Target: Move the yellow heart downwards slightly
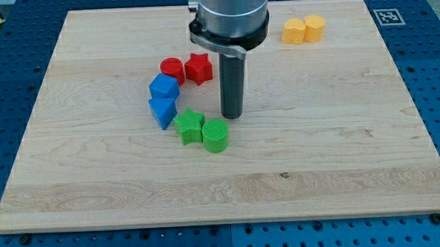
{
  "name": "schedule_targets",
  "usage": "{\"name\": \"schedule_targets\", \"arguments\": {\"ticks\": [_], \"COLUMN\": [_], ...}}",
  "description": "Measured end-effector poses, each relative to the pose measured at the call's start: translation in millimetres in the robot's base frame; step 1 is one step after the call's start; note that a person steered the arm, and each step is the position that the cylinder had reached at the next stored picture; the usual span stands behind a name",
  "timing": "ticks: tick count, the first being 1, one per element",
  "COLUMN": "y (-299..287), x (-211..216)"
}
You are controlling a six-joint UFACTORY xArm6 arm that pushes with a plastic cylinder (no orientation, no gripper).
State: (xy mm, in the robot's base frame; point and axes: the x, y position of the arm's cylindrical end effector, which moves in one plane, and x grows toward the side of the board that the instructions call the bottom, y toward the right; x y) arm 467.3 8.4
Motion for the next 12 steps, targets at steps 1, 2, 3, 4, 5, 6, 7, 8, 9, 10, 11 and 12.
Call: {"name": "schedule_targets", "arguments": {"ticks": [1, 2, 3, 4, 5, 6, 7, 8, 9, 10, 11, 12], "y": [11, 31, 36, 36, 36, 35, 36, 60, 93, 121, 147, 147], "x": [-25, -43, -75, -120, -130, -140, -162, -179, -194, -205, -192, -164]}}
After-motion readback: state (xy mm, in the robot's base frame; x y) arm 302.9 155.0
